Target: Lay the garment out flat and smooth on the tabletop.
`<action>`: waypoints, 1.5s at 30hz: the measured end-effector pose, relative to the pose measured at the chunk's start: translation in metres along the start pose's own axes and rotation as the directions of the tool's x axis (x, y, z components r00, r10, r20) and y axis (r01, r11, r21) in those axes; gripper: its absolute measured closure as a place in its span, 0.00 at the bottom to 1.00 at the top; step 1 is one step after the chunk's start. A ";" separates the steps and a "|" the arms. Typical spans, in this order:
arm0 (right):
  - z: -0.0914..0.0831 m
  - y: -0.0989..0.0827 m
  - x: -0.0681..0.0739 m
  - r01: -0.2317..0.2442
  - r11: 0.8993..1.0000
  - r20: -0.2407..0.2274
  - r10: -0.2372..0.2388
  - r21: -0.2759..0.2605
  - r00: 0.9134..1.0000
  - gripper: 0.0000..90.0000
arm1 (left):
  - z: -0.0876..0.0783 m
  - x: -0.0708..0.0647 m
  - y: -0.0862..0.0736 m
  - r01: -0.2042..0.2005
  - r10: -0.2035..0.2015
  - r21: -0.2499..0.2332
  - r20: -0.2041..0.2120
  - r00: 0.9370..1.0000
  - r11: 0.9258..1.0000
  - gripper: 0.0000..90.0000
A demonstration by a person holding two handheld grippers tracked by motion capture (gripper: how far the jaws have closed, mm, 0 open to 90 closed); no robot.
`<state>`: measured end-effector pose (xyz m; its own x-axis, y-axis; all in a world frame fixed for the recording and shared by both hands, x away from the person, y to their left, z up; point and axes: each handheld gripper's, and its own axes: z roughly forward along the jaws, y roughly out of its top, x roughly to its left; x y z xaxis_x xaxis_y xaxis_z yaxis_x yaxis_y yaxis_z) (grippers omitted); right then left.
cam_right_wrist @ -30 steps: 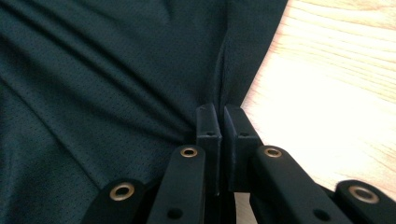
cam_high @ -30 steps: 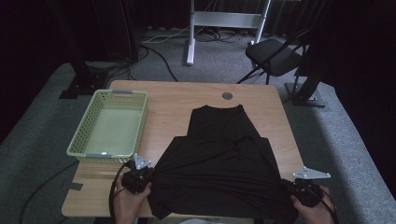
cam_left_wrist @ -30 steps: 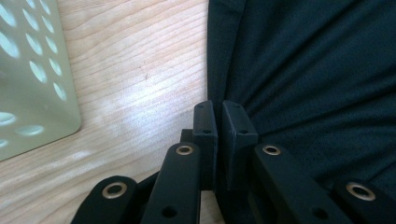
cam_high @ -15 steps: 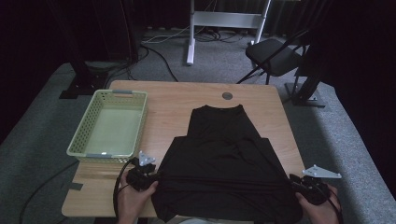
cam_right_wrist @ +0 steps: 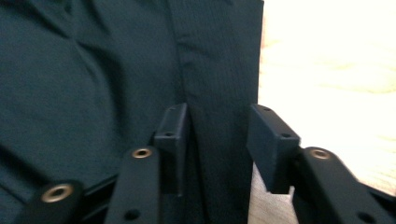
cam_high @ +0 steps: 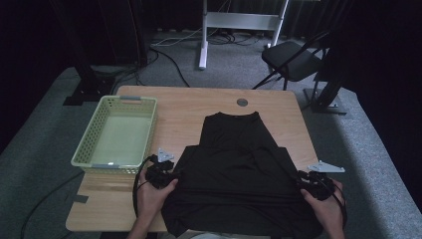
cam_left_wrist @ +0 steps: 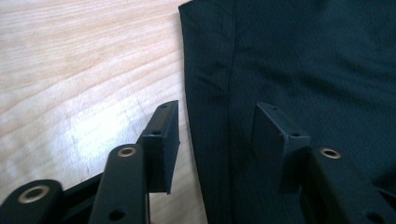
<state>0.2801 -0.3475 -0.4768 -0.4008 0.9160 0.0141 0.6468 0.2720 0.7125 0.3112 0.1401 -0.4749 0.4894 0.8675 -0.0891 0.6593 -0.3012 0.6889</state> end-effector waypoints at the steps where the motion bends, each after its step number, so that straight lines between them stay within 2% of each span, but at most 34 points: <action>1: 0.001 0.000 0.000 0.000 1.000 0.002 0.000 0.011 1.000 0.68 | 0.000 0.000 0.000 0.000 0.000 0.000 -0.006 1.000 1.000 0.61; 2: 0.000 -0.002 0.000 0.002 1.000 0.004 -0.002 0.011 1.000 0.71 | 0.001 -0.001 0.001 -0.004 0.004 0.000 -0.015 1.000 1.000 0.68; 3: 0.000 -0.002 0.000 0.002 1.000 0.004 -0.002 0.011 1.000 0.71 | 0.001 -0.001 0.001 -0.010 0.010 0.002 -0.015 1.000 1.000 0.68; 7: -0.005 -0.006 -0.001 0.007 1.000 0.000 -0.007 0.023 1.000 0.83 | -0.003 -0.001 -0.003 -0.008 0.008 0.008 0.007 1.000 1.000 0.87; 10: -0.010 -0.009 -0.002 0.014 0.999 -0.016 -0.013 0.035 1.000 0.91 | -0.008 -0.004 -0.009 -0.015 0.015 0.009 0.025 1.000 1.000 0.93; 11: -0.013 -0.012 -0.001 0.015 0.999 -0.022 -0.014 0.039 1.000 0.91 | -0.013 -0.006 -0.015 -0.010 0.010 0.006 0.045 0.999 1.000 0.94; 13: -0.015 -0.013 -0.001 0.013 0.999 -0.024 -0.012 0.041 1.000 0.91 | -0.014 -0.007 -0.018 -0.002 0.002 -0.001 0.053 0.999 1.000 0.94; 21: -0.023 -0.020 0.004 0.018 0.998 -0.035 -0.016 0.053 0.999 0.93 | -0.028 -0.015 -0.032 -0.028 0.027 0.016 0.051 0.998 0.999 0.95; 25: -0.028 -0.023 0.008 0.021 0.998 -0.042 -0.018 0.059 0.999 0.93 | -0.037 -0.013 -0.038 -0.039 0.039 0.029 -0.005 0.999 0.999 0.95; 28: -0.029 -0.025 0.013 0.028 0.998 -0.061 -0.025 0.061 0.998 0.93 | -0.040 -0.006 -0.038 -0.042 0.043 0.031 -0.066 0.997 0.999 0.95; 32: -0.030 -0.024 0.024 0.059 0.996 -0.085 -0.054 0.068 0.995 0.93 | -0.036 0.003 -0.034 -0.020 0.022 0.022 -0.097 0.995 1.000 0.95; 35: -0.029 -0.023 0.027 0.077 0.994 -0.081 -0.071 0.074 0.994 0.94 | -0.031 0.002 -0.030 -0.024 0.025 0.021 -0.090 0.996 0.999 0.95; 42: -0.034 -0.028 0.016 0.040 0.996 -0.064 -0.035 0.074 0.997 0.94 | -0.032 -0.007 -0.033 -0.020 0.021 0.019 -0.031 0.999 1.000 0.93; 45: -0.038 -0.032 0.011 0.020 0.997 -0.057 -0.016 0.074 0.998 0.94 | -0.034 -0.013 -0.035 -0.051 0.052 0.025 -0.018 0.999 0.998 0.89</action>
<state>0.2310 -0.3573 -0.4728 -0.4475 0.8932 0.0428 0.6848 0.3115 0.6587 0.2627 0.1528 -0.4734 0.5125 0.8578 -0.0404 0.6472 -0.3549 0.6747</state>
